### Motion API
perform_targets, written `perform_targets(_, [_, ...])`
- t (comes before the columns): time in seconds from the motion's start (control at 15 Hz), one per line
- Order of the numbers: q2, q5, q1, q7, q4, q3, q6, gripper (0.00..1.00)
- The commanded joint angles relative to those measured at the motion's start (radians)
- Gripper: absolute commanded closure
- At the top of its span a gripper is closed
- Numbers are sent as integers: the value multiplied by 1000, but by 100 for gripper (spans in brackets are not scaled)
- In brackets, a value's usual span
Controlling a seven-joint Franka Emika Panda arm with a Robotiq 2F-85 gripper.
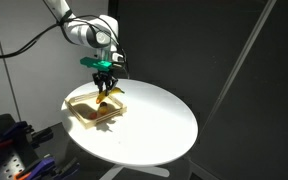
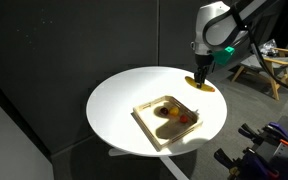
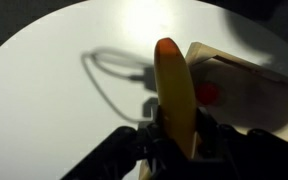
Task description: Remove the banana from the box
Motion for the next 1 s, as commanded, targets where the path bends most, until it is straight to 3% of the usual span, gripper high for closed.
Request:
perform_targets(0.0, [-13,43,-33,-52,-11,-20,-1,86])
perform_targets(0.93, [166,35,-96,-81,40,-72,114,86])
